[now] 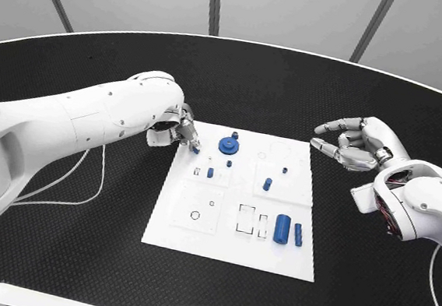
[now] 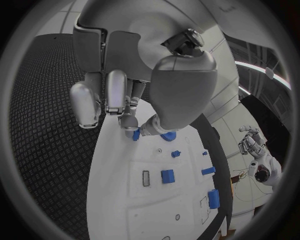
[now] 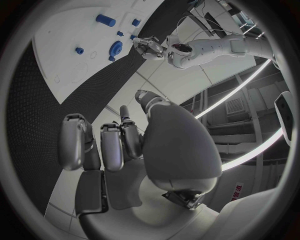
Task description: Assemble the parts on the task board
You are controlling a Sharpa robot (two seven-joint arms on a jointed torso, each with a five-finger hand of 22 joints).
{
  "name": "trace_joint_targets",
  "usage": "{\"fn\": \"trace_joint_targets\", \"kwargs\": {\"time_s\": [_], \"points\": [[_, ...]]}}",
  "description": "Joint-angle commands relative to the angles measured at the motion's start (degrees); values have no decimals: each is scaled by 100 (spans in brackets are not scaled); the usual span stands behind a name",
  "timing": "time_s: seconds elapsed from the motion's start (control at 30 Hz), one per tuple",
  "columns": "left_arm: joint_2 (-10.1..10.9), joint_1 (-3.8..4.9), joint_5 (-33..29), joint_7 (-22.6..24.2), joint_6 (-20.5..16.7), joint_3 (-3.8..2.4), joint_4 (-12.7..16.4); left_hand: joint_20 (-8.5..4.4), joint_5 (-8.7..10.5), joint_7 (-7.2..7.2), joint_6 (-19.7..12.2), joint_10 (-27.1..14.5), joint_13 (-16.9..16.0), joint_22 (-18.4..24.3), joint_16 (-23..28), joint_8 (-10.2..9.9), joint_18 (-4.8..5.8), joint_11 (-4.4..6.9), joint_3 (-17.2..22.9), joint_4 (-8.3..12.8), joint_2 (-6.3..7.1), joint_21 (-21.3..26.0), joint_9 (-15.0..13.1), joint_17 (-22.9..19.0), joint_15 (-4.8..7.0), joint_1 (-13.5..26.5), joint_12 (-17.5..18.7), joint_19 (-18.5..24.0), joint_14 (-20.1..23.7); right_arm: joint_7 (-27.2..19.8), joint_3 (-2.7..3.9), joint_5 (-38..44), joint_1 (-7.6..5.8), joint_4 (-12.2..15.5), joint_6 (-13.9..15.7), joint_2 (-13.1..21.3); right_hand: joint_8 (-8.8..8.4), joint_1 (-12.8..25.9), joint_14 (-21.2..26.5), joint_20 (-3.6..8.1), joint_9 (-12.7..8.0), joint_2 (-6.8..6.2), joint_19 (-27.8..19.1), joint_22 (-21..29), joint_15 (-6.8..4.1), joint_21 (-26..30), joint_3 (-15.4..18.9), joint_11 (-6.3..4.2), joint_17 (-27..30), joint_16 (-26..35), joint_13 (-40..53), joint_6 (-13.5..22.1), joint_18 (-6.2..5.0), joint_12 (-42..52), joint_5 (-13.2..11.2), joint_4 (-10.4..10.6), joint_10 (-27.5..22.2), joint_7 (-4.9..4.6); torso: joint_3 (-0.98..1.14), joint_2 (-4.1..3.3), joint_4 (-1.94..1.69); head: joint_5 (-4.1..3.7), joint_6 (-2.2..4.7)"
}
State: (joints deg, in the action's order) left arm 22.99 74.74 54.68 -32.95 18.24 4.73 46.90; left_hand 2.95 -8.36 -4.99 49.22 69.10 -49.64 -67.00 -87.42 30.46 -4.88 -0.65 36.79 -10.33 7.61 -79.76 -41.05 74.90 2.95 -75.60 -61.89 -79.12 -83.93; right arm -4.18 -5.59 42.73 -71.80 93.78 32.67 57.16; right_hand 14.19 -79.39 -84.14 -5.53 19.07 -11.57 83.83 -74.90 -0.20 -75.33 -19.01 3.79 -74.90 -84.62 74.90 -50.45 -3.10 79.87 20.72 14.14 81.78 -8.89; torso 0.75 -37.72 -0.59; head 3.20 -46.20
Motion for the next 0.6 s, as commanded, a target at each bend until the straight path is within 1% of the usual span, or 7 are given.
{"fn": "trace_joint_targets", "kwargs": {"time_s": [0.03,0.07,0.13,0.17,0.4,0.5,0.6], "points": [[10,-2,-26,16,-12,0,2,8,-14,-25,-67,23,31,-7,-34,144,20,-6,373,216,-18,-21,-89,980,4,-47,41,-31,-469,2,0,0,0,-1,1,0,17,30,-324,36,-8,-43,19,-311,-39,12,-31,14,-351,27,534,28,-45,28,38,11,29,-14,-1,2,-3,6,-4],[13,-2,-34,22,-19,0,4,17,-27,-40,-92,24,41,-12,-33,174,21,-27,547,319,-30,-25,-102,979,-3,-41,47,-31,-468,2,0,0,0,-2,1,0,17,30,-324,36,-8,-43,19,-311,-39,12,-31,14,-351,27,534,28,-45,28,38,11,29,-14,-2,3,-3,6,-11],[20,-3,-60,32,-33,0,9,24,-30,-52,-98,28,43,-16,-34,191,22,-21,631,359,-41,-27,-108,980,-14,-19,45,-32,-469,2,0,0,0,-2,1,0,17,30,-324,36,-8,-43,19,-311,-39,12,-31,14,-351,27,534,28,-45,28,38,11,29,-14,-2,5,-3,7,-12],[26,-3,-107,41,-52,0,12,37,-31,-62,-104,35,47,-21,-35,226,23,-26,755,427,-36,-31,-122,980,-24,52,40,-32,-469,3,0,0,0,-3,1,1,17,30,-324,36,-8,-43,19,-311,-39,12,-31,14,-351,27,534,28,-45,28,38,11,29,-14,-4,6,-5,11,-17],[87,-3,-383,78,-125,0,68,46,-29,-64,-100,58,33,-24,-35,303,22,-32,955,551,-47,-34,-158,980,-30,154,16,-29,-469,5,0,0,0,-8,0,3,17,30,-324,36,-8,-43,19,-311,-39,12,-31,14,-351,27,534,28,-45,28,38,11,29,-14,-1,15,-6,21,-20],[156,-3,-611,61,-118,0,149,47,-26,-62,-99,77,13,-22,-34,341,21,-32,1015,590,-43,-33,-178,978,-32,207,-6,-26,-469,9,0,0,0,-12,-5,6,17,30,-324,36,-8,-43,19,-311,-39,12,-31,14,-351,27,534,28,-45,28,38,11,29,-14,1,18,-6,30,-12],[261,-1,-776,31,-91,0,293,46,-29,-53,-93,116,-32,-28,-36,401,21,-25,1088,640,-36,-36,-207,980,-29,272,-50,-27,-469,15,0,0,0,-16,-11,11,17,30,-324,36,-8,-43,19,-311,-39,12,-31,14,-351,27,534,28,-45,28,38,11,29,-14,1,30,-11,30,-10]]}}
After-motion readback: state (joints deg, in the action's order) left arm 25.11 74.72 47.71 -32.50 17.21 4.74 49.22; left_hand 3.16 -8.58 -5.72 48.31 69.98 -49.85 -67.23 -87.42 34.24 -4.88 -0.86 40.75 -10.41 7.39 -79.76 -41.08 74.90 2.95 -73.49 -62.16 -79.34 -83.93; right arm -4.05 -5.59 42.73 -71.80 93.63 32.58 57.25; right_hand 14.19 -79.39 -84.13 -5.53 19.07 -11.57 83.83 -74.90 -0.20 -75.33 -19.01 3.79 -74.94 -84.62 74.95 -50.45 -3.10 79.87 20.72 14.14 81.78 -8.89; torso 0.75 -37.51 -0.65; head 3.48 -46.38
